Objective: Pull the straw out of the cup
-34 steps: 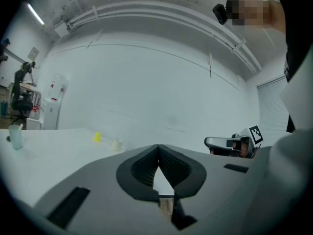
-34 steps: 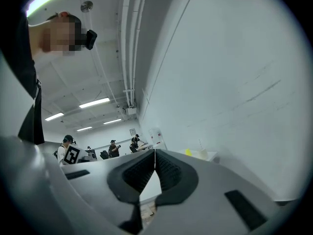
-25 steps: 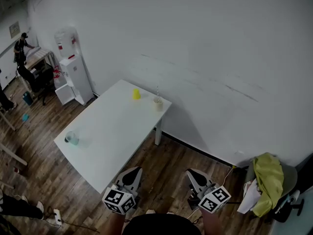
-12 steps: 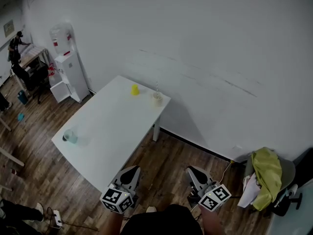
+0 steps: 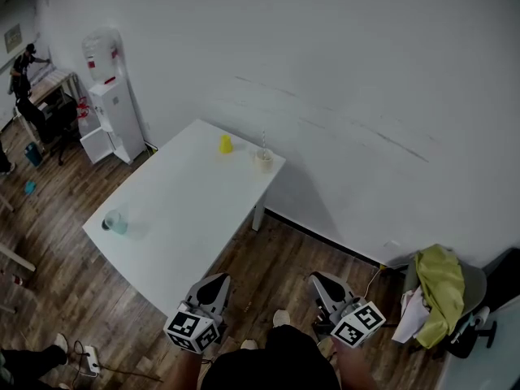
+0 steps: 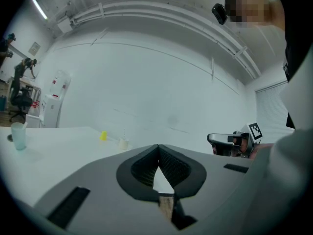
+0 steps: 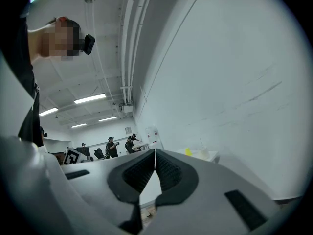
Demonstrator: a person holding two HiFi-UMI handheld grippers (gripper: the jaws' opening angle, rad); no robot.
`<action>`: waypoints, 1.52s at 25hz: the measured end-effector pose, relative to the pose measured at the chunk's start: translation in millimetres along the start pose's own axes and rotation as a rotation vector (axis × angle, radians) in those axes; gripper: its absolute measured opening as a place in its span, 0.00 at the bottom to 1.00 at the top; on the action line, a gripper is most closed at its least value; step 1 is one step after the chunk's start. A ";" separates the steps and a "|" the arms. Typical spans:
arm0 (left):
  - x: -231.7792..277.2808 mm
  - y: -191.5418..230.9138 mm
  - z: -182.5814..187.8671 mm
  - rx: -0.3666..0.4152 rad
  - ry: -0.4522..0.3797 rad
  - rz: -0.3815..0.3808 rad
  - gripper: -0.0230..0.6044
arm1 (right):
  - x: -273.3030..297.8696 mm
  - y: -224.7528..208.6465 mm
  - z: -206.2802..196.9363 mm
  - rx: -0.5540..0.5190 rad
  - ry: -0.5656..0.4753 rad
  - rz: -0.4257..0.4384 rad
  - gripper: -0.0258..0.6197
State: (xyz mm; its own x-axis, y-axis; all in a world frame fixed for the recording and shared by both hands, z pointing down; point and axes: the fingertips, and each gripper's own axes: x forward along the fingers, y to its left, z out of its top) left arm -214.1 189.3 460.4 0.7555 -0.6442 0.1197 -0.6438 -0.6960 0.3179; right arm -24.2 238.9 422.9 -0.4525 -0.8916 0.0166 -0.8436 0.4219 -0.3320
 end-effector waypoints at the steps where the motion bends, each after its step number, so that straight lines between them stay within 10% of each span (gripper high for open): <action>1: 0.7 1.5 -0.4 -0.001 -0.002 0.000 0.06 | 2.3 -1.5 0.1 -0.002 -0.001 0.000 0.08; 13: 42.0 26.9 4.9 -0.008 -0.004 0.035 0.06 | 51.3 -46.3 2.0 0.036 0.006 0.040 0.07; 38: 296.7 86.5 47.5 0.018 0.032 0.210 0.06 | 215.4 -272.7 46.4 0.083 0.153 0.249 0.07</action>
State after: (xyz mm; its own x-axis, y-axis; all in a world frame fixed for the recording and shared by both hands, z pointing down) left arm -51.4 -77.2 478.7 0.6074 -0.7658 0.2113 -0.7897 -0.5531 0.2656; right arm 121.9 -75.8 473.3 -0.6859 -0.7247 0.0650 -0.6778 0.6040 -0.4192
